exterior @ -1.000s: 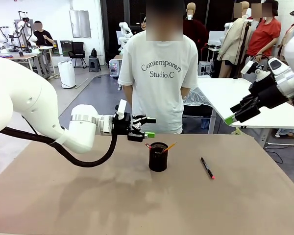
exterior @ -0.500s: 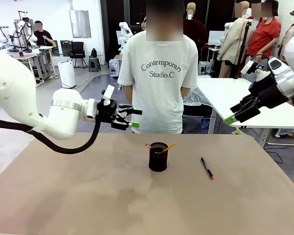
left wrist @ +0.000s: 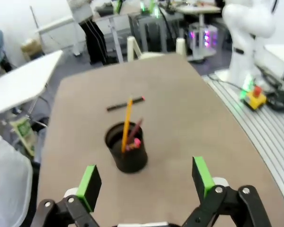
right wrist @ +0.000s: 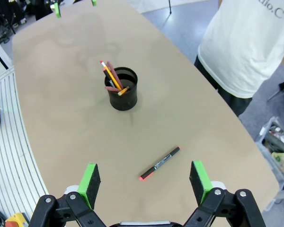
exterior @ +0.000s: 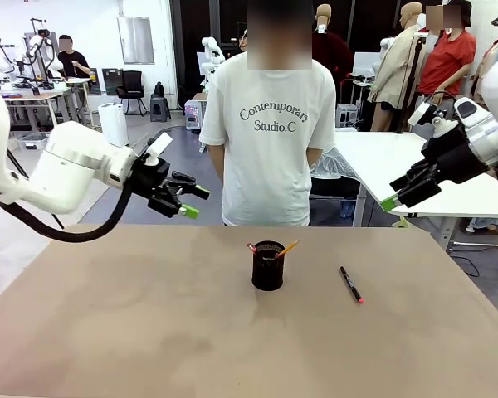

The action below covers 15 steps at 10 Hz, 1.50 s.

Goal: Place the pens into the pen holder.
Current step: Pick up a writing instrument from the table and place it into the Pen holder.

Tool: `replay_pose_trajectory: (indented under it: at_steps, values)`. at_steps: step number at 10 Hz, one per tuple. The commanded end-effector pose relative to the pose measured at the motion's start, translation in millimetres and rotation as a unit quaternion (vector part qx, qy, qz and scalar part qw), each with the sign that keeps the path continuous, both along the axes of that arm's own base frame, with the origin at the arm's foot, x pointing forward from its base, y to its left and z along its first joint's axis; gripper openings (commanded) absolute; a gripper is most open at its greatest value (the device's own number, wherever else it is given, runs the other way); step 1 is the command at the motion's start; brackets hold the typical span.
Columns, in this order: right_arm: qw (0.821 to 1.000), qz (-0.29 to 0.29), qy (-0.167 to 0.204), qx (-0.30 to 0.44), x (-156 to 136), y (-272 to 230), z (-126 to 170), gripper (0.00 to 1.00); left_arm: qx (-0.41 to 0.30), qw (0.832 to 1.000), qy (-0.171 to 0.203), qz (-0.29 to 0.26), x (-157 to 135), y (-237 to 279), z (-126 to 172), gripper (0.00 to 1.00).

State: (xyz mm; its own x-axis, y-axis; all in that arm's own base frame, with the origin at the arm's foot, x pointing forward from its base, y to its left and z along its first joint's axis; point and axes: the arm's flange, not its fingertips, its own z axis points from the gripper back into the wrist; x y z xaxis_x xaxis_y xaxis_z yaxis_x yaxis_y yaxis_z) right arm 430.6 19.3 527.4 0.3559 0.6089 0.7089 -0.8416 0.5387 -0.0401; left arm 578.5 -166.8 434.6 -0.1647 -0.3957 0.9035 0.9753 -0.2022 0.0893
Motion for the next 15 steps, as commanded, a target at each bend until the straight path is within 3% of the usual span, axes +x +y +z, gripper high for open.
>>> replay_pose_trajectory:
  at_steps: [1,2,5,7,9,10,11,15]
  values:
    - [1.0,0.003,-0.006,0.014,1.5,-0.6,0.5,1.0,0.061,0.998,-0.003,0.002,-6.3,12.4,11.3,1.0]
    - [1.0,0.003,-0.006,0.014,1.5,-0.6,0.5,1.0,0.112,0.993,-0.015,0.031,-8.4,16.9,17.8,1.0]
    - [1.0,0.003,-0.006,0.014,1.5,-0.6,0.5,1.0,0.157,0.983,-0.054,0.085,-1.0,27.5,31.5,1.0]
    - [1.0,0.003,-0.006,0.014,1.5,-0.6,0.5,1.0,0.167,0.979,-0.06,0.104,-0.3,33.9,36.5,1.0]
    - [1.0,0.003,-0.006,0.014,1.5,-0.6,0.5,1.0,0.161,0.979,-0.059,0.109,2.4,41.2,38.8,1.0]
    - [1.0,0.003,-0.006,0.014,1.5,-0.6,0.5,1.0,0.119,0.986,-0.058,0.1,-0.2,41.8,40.6,1.0]
    - [1.0,0.003,-0.006,0.014,1.5,-0.6,0.5,1.0,0.154,0.98,-0.068,0.104,9.8,40.1,37.9,1.0]
    - [1.0,0.003,-0.006,0.014,1.5,-0.6,0.5,1.0,0.154,0.98,-0.068,0.104,9.8,40.1,37.9,1.0]
